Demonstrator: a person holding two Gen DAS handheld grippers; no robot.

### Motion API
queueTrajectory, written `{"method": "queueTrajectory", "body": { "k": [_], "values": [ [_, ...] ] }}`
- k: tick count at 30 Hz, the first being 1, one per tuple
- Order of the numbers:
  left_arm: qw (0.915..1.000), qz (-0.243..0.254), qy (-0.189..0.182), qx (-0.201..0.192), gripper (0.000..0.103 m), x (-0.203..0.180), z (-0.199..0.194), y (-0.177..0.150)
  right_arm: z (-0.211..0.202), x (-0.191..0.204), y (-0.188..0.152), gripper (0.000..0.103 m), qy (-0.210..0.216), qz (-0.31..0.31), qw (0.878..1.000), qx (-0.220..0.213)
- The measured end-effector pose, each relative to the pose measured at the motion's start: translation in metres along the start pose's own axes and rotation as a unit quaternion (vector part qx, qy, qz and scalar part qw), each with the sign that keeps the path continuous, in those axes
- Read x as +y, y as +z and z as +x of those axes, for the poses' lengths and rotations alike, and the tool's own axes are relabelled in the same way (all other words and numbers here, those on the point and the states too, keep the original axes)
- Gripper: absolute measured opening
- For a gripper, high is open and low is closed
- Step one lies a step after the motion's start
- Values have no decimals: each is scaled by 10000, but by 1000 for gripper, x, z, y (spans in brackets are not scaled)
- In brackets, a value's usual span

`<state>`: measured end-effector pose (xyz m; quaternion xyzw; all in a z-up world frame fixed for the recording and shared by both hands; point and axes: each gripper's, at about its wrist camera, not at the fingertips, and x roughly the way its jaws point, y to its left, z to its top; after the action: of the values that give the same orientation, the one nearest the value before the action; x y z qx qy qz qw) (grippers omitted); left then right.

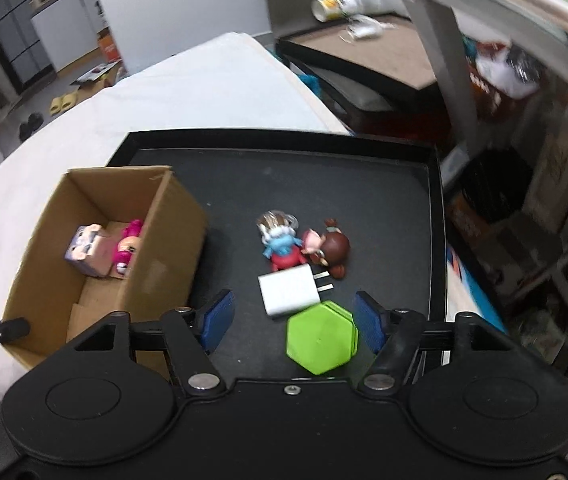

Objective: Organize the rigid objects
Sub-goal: 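Move the right tool back over the tray toward the green hexagon, then grasp the green hexagonal container with the right tool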

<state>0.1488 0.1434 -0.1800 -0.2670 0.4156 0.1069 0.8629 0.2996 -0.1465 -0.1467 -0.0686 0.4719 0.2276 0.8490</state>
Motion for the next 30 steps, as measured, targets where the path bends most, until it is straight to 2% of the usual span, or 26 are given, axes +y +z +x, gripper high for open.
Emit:
{"method": "queueTrajectory", "body": {
  "k": [5, 11, 20, 28, 30],
  "values": [
    [9999, 28, 118, 37, 18, -4, 2, 1, 13, -8, -10, 70, -46, -45, 10000, 36],
    [9996, 51, 246, 87, 18, -8, 3, 1, 31, -18, -17, 70, -246, 135, 9994, 194],
    [9989, 107, 442, 91, 16, -15, 4, 2, 48, -17, -24, 70, -211, -9, 9991, 354],
    [9983, 163, 550, 100, 16, -18, 5, 2, 52, -26, -22, 70, -248, 92, 9992, 313],
    [9984, 126, 552, 87, 16, -17, 4, 2, 54, -26, -23, 66, -233, 88, 9990, 361]
  ]
}}
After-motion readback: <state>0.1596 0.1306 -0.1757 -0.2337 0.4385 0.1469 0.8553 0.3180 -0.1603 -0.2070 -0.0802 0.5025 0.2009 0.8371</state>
